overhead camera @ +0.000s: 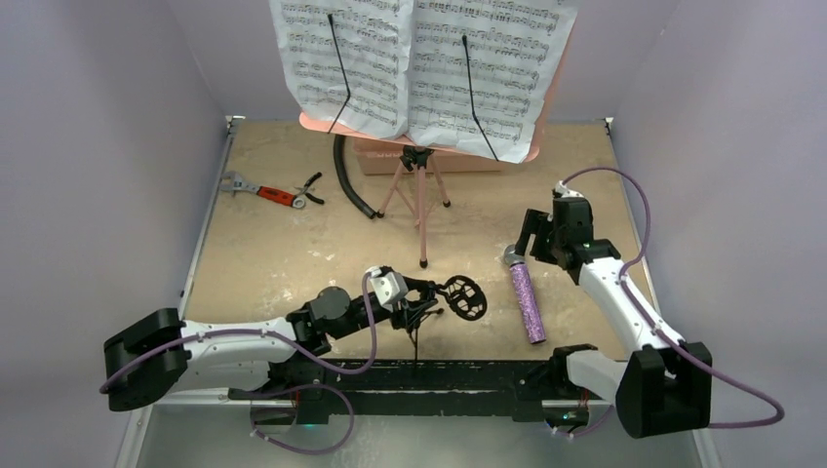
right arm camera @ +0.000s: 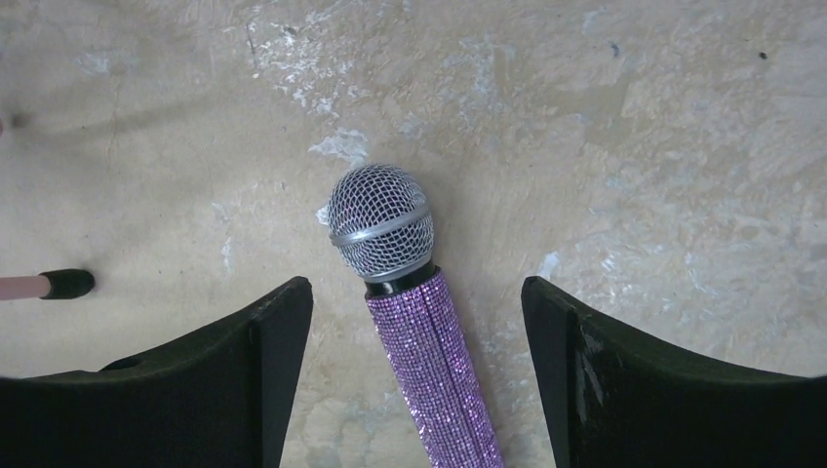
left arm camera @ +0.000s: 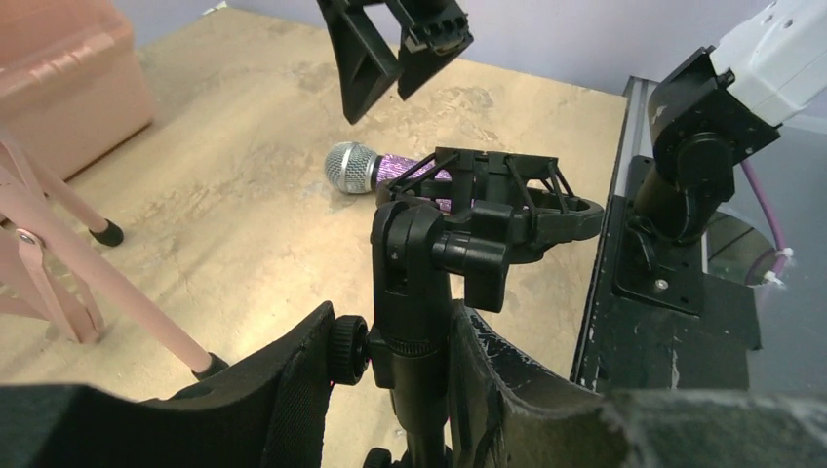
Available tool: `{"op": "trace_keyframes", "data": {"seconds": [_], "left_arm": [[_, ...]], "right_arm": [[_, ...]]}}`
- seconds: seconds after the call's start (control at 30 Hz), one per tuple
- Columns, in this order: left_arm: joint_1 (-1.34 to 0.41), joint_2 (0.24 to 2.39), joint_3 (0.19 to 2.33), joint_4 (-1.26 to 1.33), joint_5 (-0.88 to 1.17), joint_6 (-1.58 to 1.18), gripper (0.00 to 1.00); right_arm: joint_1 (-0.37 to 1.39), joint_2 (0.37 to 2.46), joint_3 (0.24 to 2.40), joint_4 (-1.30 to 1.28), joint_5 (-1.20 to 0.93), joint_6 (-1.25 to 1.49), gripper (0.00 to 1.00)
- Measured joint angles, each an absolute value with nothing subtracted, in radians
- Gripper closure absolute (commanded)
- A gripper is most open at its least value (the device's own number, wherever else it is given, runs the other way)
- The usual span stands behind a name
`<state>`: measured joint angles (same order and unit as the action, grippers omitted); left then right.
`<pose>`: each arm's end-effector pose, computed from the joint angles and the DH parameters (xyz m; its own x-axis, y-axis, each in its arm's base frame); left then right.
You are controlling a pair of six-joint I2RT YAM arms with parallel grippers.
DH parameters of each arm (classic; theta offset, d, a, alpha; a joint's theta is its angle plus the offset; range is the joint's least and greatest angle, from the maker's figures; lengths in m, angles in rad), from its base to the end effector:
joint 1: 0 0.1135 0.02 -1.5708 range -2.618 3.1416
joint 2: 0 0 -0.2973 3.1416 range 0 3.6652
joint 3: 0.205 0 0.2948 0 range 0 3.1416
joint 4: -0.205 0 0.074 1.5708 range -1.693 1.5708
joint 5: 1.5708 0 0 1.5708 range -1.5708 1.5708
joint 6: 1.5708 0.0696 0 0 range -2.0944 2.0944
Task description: Set up the instrument practice props
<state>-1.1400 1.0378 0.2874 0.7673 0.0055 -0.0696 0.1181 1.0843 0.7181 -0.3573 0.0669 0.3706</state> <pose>0.1101 -0.2405 0.2191 -0.0563 -0.0440 -0.9974 0.9092 0.4105 -0.0694 0.2781 0.0283 0.2340 -0.6373 0.2883 -0.7146 0.1749 0.9573 0.2302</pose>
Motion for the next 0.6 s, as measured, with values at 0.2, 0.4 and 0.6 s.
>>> {"op": "trace_keyframes", "data": {"seconds": [0.2, 0.4, 0.6], "left_arm": [[-1.14, 1.149, 0.242, 0.991, -0.014, -0.064, 1.0], [-1.14, 1.246, 0.229, 1.137, -0.012, -0.058, 1.0], [-1.14, 1.293, 0.21, 1.233, -0.012, -0.059, 1.0]], "right_arm": [[0.12, 1.239, 0.721, -0.324, 0.004, 0.335, 0.22], [0.134, 1.372, 0.725, -0.323, -0.043, 0.311, 0.28], [0.152, 1.423, 0.756, -0.309, -0.073, 0.295, 0.46]]}}
